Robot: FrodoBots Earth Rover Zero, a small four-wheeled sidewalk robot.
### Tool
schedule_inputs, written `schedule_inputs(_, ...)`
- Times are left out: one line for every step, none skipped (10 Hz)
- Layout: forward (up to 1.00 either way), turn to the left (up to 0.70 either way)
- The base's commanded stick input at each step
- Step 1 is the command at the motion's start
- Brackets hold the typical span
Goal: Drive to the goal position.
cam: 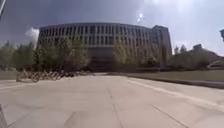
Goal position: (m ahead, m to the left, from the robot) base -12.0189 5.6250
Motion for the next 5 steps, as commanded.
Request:
schedule_inputs(1.00,-0.31)
schedule_inputs(1.00,-0.31)
schedule_inputs(1.00,-0.31)
schedule_inputs(1.00,-0.31)
schedule_inputs(1.00,-0.31)
